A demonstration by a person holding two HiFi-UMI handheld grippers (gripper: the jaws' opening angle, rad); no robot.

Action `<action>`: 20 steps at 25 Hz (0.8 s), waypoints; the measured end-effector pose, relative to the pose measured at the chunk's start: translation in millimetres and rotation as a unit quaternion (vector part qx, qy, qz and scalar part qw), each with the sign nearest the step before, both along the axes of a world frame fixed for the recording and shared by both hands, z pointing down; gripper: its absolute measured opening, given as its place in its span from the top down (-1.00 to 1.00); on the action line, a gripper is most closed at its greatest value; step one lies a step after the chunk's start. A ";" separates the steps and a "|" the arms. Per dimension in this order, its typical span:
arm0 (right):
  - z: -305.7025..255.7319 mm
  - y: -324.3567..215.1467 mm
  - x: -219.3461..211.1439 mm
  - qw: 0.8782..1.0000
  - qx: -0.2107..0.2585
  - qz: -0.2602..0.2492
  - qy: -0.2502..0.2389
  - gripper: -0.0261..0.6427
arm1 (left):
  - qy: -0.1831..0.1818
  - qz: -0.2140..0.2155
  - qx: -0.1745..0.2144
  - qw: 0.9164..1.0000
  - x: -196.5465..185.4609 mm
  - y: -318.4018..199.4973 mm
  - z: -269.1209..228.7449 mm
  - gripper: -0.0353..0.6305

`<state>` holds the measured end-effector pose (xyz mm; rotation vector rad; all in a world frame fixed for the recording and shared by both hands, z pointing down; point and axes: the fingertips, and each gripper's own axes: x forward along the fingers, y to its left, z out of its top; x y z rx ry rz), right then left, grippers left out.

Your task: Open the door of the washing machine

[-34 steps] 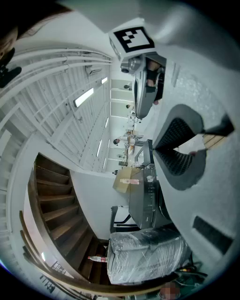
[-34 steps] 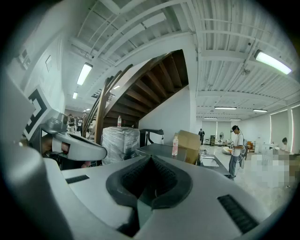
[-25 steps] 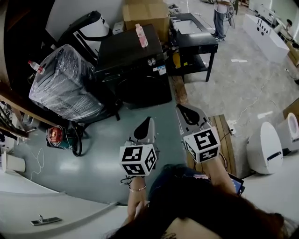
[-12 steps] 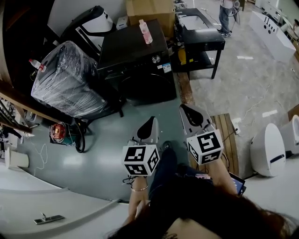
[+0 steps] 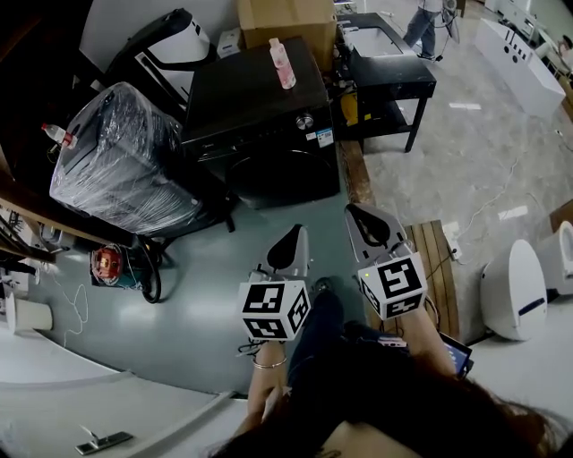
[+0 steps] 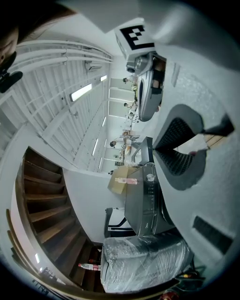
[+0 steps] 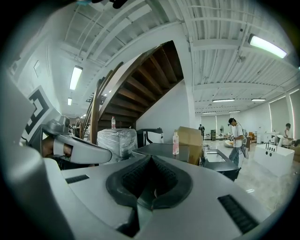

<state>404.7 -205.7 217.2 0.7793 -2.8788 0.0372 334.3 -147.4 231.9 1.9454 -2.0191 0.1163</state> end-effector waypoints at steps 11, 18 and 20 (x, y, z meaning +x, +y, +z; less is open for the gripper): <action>8.0 -54.1 -74.8 1.000 0.008 0.017 0.018 0.92 | 0.008 0.020 -0.008 1.000 -75.1 -59.0 7.5 0.86; 12.8 -85.4 -112.0 0.999 0.011 0.028 0.035 0.92 | 0.014 0.037 -0.009 0.999 -111.5 -96.0 11.1 0.86; 14.8 -93.7 -119.8 0.999 0.011 0.032 0.039 0.92 | 0.016 0.043 -0.010 0.999 -118.3 -105.6 13.4 0.86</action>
